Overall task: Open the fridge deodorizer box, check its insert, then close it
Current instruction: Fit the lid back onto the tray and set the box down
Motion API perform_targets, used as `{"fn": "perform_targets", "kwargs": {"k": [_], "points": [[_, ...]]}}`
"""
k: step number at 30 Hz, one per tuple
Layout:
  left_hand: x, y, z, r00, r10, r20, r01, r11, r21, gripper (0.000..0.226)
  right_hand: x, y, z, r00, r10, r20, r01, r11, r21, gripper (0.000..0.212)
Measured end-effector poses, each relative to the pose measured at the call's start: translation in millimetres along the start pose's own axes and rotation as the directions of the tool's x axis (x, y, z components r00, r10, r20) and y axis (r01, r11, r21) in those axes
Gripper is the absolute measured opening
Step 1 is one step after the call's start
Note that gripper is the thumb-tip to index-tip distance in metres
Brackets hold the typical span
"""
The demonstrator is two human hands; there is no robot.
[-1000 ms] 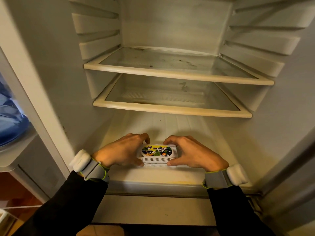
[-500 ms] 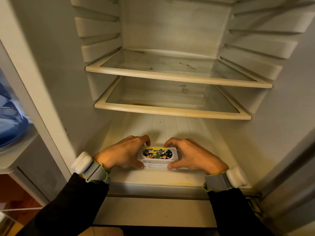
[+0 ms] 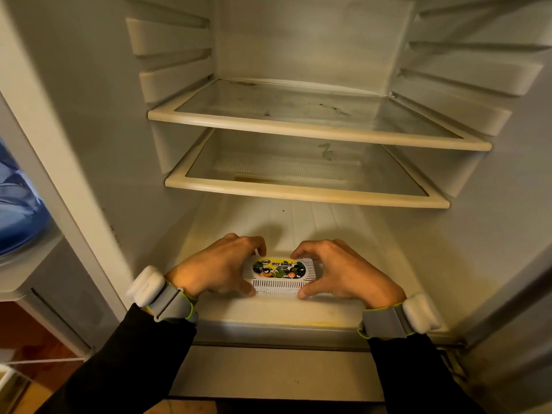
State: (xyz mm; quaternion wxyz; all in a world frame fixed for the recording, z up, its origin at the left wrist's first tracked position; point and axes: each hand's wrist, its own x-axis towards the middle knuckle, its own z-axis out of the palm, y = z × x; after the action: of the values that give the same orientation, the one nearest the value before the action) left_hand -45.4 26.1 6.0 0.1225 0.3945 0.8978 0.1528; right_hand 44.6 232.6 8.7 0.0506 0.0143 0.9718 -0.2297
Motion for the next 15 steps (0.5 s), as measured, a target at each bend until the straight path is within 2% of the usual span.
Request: {"fn": "perform_targets", "kwargs": {"k": [9, 15], "points": [[0.2, -3.1, 3.0, 1.0, -0.016, -0.003, 0.016, 0.999, -0.035, 0.058, 5.3, 2.0, 4.7, 0.999, 0.033, -0.003, -0.033, 0.999, -0.005, 0.067], [-2.0, -8.1, 4.2, 1.0, 0.006, -0.015, -0.008, 0.994, -0.105, 0.056, 2.7, 5.6, 8.5, 0.999, 0.034, -0.019, -0.033, 0.998, 0.059, 0.066]]}}
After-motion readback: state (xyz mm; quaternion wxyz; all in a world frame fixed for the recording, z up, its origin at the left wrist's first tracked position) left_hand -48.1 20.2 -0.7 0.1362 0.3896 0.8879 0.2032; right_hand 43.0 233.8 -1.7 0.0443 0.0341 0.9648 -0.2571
